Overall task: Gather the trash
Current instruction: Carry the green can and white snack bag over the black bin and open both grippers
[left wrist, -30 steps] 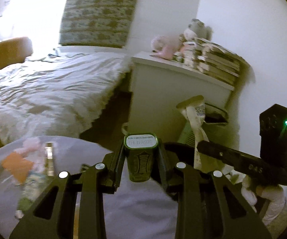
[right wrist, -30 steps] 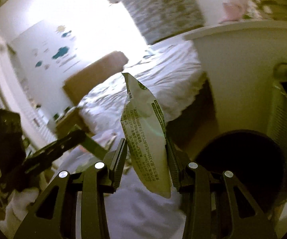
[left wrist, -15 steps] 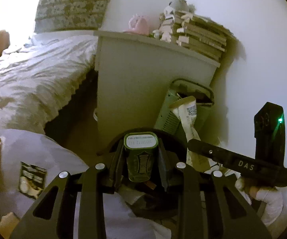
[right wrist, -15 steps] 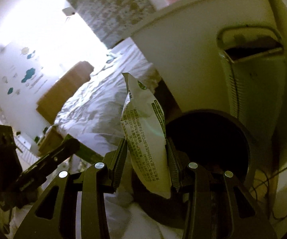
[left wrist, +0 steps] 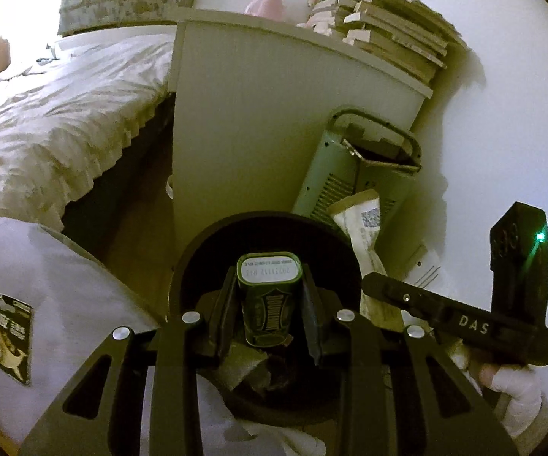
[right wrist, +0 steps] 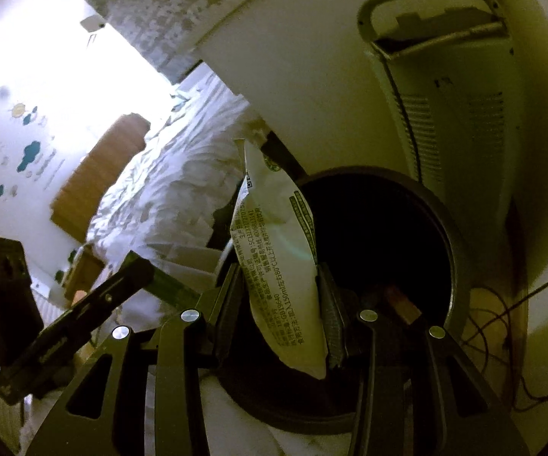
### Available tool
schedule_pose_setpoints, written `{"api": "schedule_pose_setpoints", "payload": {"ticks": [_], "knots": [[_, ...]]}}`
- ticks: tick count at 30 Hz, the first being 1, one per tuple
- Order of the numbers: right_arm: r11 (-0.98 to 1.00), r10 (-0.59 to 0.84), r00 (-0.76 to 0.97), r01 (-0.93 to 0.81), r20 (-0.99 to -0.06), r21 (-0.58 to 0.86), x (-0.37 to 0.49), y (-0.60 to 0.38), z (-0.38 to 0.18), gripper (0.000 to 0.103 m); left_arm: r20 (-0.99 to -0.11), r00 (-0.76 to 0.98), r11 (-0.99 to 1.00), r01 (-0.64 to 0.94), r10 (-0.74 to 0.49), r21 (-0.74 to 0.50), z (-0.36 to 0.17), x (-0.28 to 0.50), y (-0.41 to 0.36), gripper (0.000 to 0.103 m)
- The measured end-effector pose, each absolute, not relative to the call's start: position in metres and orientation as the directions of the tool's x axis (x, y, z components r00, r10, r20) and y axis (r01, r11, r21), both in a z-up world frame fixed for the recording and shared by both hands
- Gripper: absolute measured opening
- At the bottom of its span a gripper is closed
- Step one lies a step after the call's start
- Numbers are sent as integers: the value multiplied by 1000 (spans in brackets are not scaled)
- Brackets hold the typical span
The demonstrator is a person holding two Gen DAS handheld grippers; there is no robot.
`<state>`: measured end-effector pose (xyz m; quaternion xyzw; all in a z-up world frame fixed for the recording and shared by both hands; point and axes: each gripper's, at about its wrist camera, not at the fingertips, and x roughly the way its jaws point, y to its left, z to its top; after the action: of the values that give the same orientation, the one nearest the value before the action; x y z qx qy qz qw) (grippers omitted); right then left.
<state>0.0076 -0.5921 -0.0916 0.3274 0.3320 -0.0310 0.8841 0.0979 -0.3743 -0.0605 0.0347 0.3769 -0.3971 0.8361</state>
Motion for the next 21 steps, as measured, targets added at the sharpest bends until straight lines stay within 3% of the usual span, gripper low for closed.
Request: {"api": "schedule_pose_setpoints", "payload": {"ticks": [12, 15, 17, 19, 21], "knots": [[768, 161, 749, 313, -642, 558, 12, -595, -112, 43, -678, 389, 683, 694, -623, -228, -69, 98, -386, 32], [760, 147, 750, 332, -645, 559, 9, -595, -112, 58, -683, 396, 687, 695, -613, -213, -66, 96, -387, 34], [755, 143, 754, 335, -641, 564, 7, -597, -111, 64, -678, 403, 684, 700, -615, -204, -61, 93, -387, 40], [758, 138, 756, 336, -640, 560, 5, -595, -109, 64, -667, 427, 691, 699, -611, -185, -55, 89, -386, 64], [760, 136, 760, 331, -636, 559, 4, -594, -106, 64, -644, 454, 692, 702, -616, -168, -45, 84, -383, 67]]}}
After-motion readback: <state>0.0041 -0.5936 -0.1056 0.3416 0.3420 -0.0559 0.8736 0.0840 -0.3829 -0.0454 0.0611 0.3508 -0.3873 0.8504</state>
